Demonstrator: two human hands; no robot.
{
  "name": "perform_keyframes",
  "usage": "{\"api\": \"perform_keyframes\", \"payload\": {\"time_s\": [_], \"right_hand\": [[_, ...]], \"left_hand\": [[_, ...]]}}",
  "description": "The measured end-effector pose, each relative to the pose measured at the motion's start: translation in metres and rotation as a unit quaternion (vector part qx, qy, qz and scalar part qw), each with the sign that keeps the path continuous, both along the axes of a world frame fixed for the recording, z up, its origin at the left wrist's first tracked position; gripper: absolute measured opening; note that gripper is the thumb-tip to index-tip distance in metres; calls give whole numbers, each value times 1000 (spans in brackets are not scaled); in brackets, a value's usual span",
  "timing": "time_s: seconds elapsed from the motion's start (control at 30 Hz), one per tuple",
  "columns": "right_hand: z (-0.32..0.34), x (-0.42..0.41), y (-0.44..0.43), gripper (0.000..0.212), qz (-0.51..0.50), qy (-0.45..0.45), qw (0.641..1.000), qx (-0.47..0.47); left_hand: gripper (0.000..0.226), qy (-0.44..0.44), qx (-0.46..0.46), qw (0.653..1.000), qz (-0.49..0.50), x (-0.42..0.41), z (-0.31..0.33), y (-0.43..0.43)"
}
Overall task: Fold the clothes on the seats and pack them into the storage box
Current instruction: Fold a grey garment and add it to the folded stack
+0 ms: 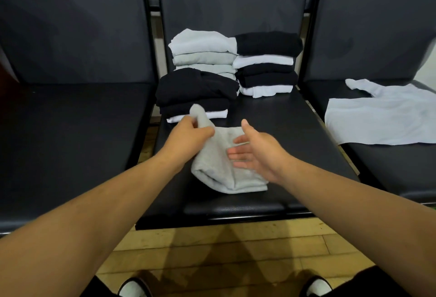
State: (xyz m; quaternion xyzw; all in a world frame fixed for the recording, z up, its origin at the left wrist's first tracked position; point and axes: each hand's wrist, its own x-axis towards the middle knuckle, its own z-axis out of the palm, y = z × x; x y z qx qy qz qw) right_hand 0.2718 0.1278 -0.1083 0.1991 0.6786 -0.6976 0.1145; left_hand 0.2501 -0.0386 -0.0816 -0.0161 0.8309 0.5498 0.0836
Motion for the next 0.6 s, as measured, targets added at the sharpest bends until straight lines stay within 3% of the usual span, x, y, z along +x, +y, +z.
{"api": "perform_keyframes", "payload": {"time_s": [0.1, 0.17, 0.23, 0.3, 0.43, 0.6], "right_hand": [[-5, 1, 6, 85, 12, -69, 980, -185], [-4, 2, 15, 81, 23, -84, 966, -245], [-5, 1, 23, 60, 38, -90, 964, -246], [-11, 0, 28, 52, 46, -112, 972, -200], [-14, 2, 32, 47, 50, -125, 974, -182], [-16, 8, 31, 49, 106, -87, 954, -265]], "left_hand": [[17, -62, 128, 984, -108, 4, 6, 11], [18, -68, 116, 985, -108, 4, 1, 15], [18, -47, 40, 996, -62, 1, -7, 15], [21, -73, 11, 997, -11, -2, -16, 11], [42, -205, 122, 971, -12, -2, -23, 7], [39, -268, 237, 934, 5, -2, -17, 5]]}}
